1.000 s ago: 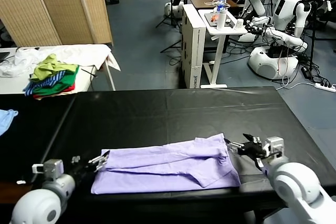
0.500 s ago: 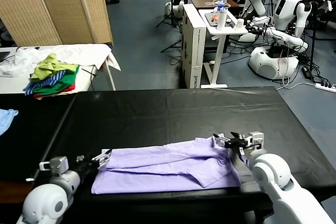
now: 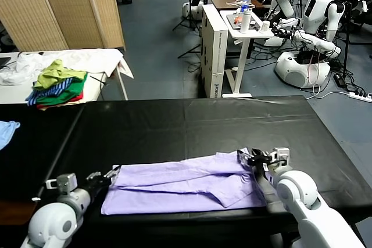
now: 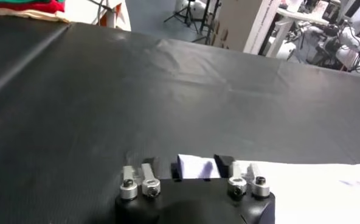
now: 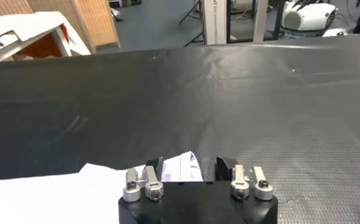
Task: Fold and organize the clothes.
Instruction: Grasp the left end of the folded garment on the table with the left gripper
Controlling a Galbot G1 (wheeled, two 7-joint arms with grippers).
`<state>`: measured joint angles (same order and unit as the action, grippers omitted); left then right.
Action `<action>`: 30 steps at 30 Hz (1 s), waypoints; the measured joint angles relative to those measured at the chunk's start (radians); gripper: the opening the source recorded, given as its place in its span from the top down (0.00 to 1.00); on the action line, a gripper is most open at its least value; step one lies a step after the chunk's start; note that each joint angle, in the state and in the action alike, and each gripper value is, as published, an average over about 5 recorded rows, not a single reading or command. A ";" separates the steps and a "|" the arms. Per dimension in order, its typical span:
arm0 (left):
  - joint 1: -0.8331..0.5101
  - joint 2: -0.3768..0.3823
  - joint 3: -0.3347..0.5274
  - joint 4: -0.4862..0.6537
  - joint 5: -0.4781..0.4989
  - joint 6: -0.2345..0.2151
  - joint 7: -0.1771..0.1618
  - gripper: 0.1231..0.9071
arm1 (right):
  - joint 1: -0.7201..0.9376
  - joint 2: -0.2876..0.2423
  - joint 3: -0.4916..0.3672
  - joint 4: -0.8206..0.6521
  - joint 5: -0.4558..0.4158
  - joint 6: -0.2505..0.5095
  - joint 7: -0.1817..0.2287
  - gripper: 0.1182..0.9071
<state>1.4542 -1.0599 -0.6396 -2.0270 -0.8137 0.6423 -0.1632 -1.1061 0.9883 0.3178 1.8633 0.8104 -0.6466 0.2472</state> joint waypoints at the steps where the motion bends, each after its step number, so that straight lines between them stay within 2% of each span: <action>1: 0.001 -0.001 0.000 0.000 0.000 0.000 0.000 0.87 | -0.003 0.003 0.001 0.002 -0.004 0.002 0.001 0.73; 4: 0.001 -0.004 0.000 0.002 0.007 -0.002 0.003 0.94 | -0.014 0.012 0.007 0.011 -0.020 0.017 0.011 0.91; 6: 0.001 -0.006 0.001 0.004 0.016 -0.008 0.006 0.96 | -0.024 0.020 0.012 0.018 -0.035 0.029 0.025 0.96; 11: -0.008 -0.010 0.004 0.014 0.035 -0.025 0.009 0.97 | -0.046 0.037 0.025 0.031 -0.050 0.040 0.049 0.97; 16: -0.023 -0.016 0.012 0.025 0.042 -0.035 0.010 0.97 | -0.062 0.042 0.039 0.044 -0.041 0.032 0.040 0.94; 19: -0.025 -0.020 0.014 0.024 0.044 -0.038 0.013 0.93 | -0.072 0.036 0.053 0.056 -0.033 0.028 0.026 0.77; 21: -0.021 -0.022 0.012 0.020 0.048 -0.040 0.016 0.82 | -0.080 0.029 0.067 0.069 -0.023 0.025 0.021 0.63; 27: 0.007 -0.019 -0.011 -0.005 0.053 -0.043 0.018 0.34 | -0.117 -0.002 0.122 0.126 0.017 0.015 0.019 0.18; 30: 0.029 -0.020 -0.030 -0.025 0.051 -0.044 0.016 0.12 | -0.137 -0.018 0.152 0.154 0.030 0.012 0.018 0.03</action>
<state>1.4830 -1.0803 -0.6699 -2.0521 -0.7622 0.5983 -0.1470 -1.2433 0.9701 0.4695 2.0171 0.8405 -0.6342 0.2648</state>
